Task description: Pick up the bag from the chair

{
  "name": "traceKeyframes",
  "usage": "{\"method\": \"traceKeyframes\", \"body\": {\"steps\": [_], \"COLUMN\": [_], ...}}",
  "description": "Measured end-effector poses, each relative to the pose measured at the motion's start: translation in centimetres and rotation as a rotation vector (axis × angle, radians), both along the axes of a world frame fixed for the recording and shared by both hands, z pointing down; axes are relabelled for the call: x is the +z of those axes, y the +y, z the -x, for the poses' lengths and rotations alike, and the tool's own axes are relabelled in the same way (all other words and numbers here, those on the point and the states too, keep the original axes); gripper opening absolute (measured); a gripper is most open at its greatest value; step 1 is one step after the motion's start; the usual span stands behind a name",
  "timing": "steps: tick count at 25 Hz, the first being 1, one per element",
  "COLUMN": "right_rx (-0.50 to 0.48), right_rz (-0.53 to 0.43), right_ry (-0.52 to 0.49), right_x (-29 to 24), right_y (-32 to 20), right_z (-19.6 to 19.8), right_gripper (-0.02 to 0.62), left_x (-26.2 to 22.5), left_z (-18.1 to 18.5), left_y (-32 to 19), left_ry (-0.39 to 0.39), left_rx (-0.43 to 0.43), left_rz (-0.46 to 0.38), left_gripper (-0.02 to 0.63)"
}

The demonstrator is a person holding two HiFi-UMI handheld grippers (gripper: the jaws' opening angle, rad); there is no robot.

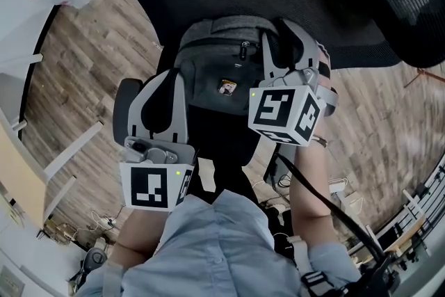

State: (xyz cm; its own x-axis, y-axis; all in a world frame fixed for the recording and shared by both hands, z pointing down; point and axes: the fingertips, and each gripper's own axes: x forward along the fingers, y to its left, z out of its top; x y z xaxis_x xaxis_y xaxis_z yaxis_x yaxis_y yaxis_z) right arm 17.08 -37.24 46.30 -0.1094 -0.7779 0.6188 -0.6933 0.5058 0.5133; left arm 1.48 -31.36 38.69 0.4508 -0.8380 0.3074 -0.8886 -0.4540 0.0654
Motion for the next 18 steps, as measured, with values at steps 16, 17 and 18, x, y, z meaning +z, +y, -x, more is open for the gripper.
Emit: {"method": "traceKeyframes", "body": {"steps": [16, 17, 18], "right_rx": [0.099, 0.112, 0.124], "right_rz": [-0.035, -0.052, -0.067], "right_ry": [0.024, 0.021, 0.011], "right_x": [2.4, 2.4, 2.5], "right_y": [-1.5, -1.7, -1.8], "right_z": [0.3, 0.3, 0.3], "right_gripper": [0.051, 0.051, 0.051], "left_x": [-1.2, -1.4, -1.5], "left_z": [1.5, 1.6, 1.8], "left_y": [0.5, 0.7, 0.8], "left_ry": [-0.015, -0.017, -0.019], "left_rx": [-0.008, -0.009, -0.01], "left_rz": [-0.024, -0.027, -0.03], "left_gripper": [0.002, 0.002, 0.002]}}
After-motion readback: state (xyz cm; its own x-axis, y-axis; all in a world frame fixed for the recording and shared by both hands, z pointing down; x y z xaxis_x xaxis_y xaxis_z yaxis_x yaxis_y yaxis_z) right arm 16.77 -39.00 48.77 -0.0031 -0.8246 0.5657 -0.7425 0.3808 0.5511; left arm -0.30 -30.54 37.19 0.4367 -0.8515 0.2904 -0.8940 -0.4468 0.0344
